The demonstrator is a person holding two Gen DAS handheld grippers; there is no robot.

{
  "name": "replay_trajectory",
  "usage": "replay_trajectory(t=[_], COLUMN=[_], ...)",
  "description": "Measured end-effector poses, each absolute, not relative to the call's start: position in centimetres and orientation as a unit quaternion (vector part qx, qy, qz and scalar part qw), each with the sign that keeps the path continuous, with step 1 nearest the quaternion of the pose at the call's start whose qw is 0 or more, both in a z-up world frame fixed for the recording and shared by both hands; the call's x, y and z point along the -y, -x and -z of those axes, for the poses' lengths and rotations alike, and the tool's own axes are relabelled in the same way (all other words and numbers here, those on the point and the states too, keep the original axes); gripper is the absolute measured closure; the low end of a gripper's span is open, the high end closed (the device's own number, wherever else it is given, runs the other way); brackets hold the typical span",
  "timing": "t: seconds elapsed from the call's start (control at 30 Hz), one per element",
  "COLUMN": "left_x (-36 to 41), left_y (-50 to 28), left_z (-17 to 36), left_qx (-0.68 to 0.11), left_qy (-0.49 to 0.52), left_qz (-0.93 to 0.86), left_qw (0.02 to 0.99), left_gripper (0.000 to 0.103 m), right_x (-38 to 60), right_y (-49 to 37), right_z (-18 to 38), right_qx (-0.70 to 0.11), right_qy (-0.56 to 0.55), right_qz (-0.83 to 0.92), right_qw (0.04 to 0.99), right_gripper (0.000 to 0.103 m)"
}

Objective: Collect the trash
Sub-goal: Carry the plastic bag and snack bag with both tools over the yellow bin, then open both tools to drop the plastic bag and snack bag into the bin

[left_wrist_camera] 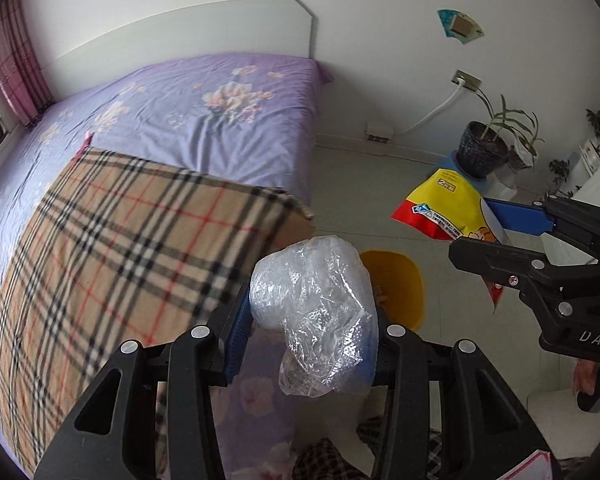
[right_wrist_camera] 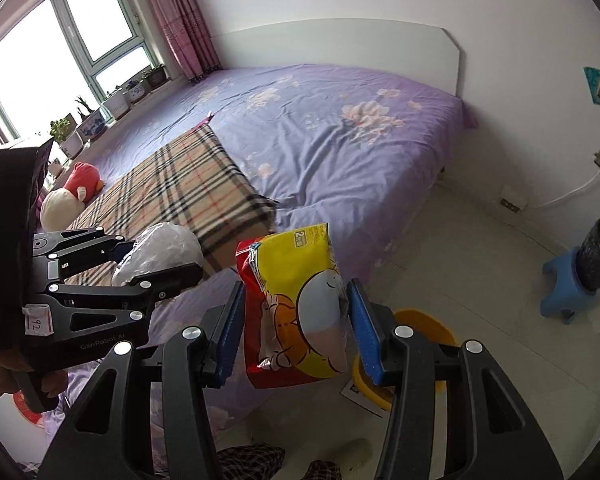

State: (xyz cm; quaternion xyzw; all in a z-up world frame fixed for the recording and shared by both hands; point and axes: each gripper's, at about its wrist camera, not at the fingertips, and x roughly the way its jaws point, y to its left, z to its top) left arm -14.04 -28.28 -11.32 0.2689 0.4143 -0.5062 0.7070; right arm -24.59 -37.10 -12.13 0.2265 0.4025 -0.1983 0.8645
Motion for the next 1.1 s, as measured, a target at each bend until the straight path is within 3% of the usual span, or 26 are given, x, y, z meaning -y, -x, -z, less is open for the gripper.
replay_trajectory(t=[0.47,1.1], left_x=[39.0,45.3], left_y=[20.5,21.6], left_z=[19.9,36.4], left_qx=[-0.411,-0.459], left_qy=[-0.343,-0.415], left_qz=[0.581,0.555], left_qw=[0.614,0.556], left_gripper=[0.060,0.060], right_x=[43.2,49.2], right_y=[33.1,33.9], right_z=[19.8,39.4], right_qx=[-0.419,-0.493], right_qy=[-0.280,-0.333], right_qz=[0.261,0.259], right_qw=[0.823,0.761], right_gripper=[0.051,0.051])
